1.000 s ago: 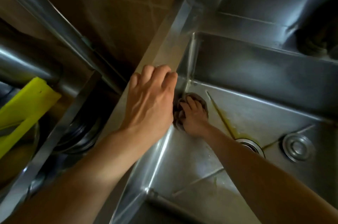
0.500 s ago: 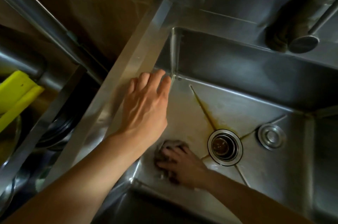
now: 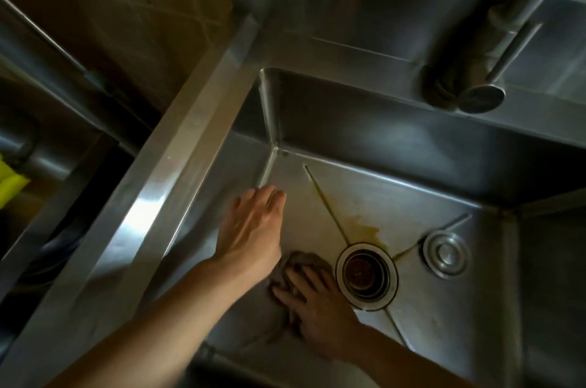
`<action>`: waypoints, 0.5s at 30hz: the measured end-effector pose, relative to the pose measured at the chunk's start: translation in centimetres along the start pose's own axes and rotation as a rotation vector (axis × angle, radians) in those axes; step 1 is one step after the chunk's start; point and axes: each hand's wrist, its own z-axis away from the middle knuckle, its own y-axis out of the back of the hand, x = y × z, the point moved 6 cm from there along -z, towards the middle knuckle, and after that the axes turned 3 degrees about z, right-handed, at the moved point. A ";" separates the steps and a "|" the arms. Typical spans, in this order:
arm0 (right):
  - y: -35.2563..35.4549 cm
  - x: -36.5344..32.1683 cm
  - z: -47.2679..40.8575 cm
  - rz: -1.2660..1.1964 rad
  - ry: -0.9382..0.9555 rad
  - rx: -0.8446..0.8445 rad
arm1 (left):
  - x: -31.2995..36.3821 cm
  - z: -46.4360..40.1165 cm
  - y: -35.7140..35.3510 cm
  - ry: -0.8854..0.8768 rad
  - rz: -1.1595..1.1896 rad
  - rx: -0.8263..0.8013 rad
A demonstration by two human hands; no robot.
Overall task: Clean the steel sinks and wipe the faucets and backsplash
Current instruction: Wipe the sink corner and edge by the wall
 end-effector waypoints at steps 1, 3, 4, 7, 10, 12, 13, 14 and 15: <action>0.5 0.7 -0.6 0.007 0.028 0.015 | -0.1 -0.2 -0.3 0.012 0.003 -0.014; 1.9 3.3 -3.2 0.059 -0.003 0.022 | -0.5 -0.9 -1.2 0.047 -0.013 -0.054; 3.0 4.7 -5.0 0.068 -0.050 0.029 | -0.9 -1.2 -1.7 0.082 -0.021 -0.073; 7.0 7.6 -9.9 0.071 -0.136 0.131 | -1.8 -1.8 -3.2 0.163 0.015 -0.108; 9.9 10.4 -12.8 0.058 -0.216 0.162 | -1.9 -1.8 -5.5 0.161 0.004 -0.229; 10.5 11.2 -13.2 0.044 -0.218 0.152 | -1.7 -1.8 -7.4 0.170 -0.007 -0.329; 10.3 11.4 -12.8 0.021 -0.221 0.135 | -1.5 -1.9 -8.3 0.170 0.007 -0.367; 10.1 11.7 -12.2 -0.002 -0.232 0.132 | -1.3 -1.9 -9.1 0.166 0.020 -0.397; 9.6 12.1 -11.3 -0.022 -0.254 0.143 | -1.2 -1.8 -9.8 0.159 0.021 -0.432</action>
